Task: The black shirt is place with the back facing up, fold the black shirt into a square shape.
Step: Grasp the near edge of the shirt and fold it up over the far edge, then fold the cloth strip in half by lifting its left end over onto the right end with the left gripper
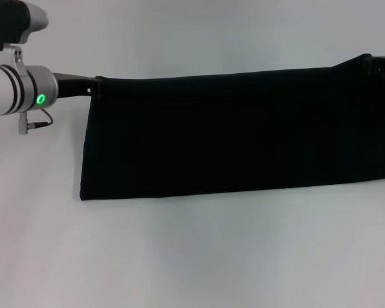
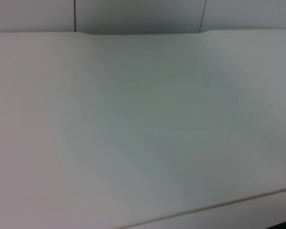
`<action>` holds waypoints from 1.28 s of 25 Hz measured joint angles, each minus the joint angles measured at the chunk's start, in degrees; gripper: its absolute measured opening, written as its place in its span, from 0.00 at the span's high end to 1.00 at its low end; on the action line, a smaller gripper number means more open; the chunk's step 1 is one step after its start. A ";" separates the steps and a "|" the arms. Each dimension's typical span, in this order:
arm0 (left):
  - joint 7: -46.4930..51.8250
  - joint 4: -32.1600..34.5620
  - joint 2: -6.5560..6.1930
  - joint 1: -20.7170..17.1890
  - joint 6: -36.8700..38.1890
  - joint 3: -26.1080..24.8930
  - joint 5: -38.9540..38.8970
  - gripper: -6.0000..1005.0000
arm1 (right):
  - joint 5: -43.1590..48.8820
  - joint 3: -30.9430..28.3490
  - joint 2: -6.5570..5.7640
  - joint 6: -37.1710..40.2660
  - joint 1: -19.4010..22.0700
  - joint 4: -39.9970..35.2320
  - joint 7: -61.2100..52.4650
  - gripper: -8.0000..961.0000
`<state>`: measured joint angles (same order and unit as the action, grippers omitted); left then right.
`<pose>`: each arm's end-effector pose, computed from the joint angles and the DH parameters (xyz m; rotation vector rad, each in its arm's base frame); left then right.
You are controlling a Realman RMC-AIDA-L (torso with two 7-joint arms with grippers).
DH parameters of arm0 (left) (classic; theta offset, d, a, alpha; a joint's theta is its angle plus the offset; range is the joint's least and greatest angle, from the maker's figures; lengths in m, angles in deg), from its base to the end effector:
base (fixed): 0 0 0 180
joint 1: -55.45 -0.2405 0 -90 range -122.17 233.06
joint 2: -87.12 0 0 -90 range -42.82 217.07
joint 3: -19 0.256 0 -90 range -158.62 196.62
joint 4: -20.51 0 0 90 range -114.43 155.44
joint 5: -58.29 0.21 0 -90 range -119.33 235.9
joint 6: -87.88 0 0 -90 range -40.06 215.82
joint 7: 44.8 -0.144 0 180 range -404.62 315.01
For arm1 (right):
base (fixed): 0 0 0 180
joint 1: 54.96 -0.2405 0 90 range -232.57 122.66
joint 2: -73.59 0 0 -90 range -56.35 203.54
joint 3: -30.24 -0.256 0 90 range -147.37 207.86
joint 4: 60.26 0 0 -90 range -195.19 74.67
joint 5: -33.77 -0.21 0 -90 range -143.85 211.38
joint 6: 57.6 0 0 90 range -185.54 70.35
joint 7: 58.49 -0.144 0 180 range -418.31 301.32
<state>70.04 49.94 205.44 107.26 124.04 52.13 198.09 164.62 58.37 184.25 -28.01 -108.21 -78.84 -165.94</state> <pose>-0.2474 0.4805 0.0193 -2.0086 -1.0113 -0.2394 0.2741 0.4958 0.0609 -1.8471 1.0561 0.3038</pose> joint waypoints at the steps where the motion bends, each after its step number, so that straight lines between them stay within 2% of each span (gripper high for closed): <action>1: 0.00 0.00 0.12 0.05 -0.05 0.00 0.00 0.99 | 0.00 0.03 0.04 0.14 -0.04 0.00 0.01 0.94; 5: 0.03 0.02 0.72 0.24 -0.73 0.01 0.00 0.96 | 0.01 0.49 0.15 0.50 0.08 -0.26 0.02 0.93; 10: 0.53 0.16 1.54 0.31 -3.92 -0.38 -0.06 0.75 | 0.01 0.71 0.35 0.54 0.81 -1.98 0.04 0.70; 16: 2.49 1.61 1.67 -0.27 -4.55 -0.68 -0.61 0.53 | -0.81 0.21 -0.12 3.64 2.43 -4.78 -0.55 0.56; 23: 5.69 12.05 1.26 -6.04 23.52 -0.55 -7.56 0.38 | -11.75 -0.07 -2.30 27.17 10.12 -11.06 -2.26 0.39; 27: 5.77 14.60 1.18 -9.51 37.19 -0.76 -11.52 0.30 | -14.90 -0.04 -2.25 37.45 14.46 -12.96 -2.76 0.30; 32: 5.68 16.17 1.14 -12.94 45.71 -1.55 -12.87 0.19 | -16.08 -0.16 -1.97 44.10 18.59 -13.19 -2.84 0.16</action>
<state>75.72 66.11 206.58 94.32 169.74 50.59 185.22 148.54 58.21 182.27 16.09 -89.62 -92.03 -168.77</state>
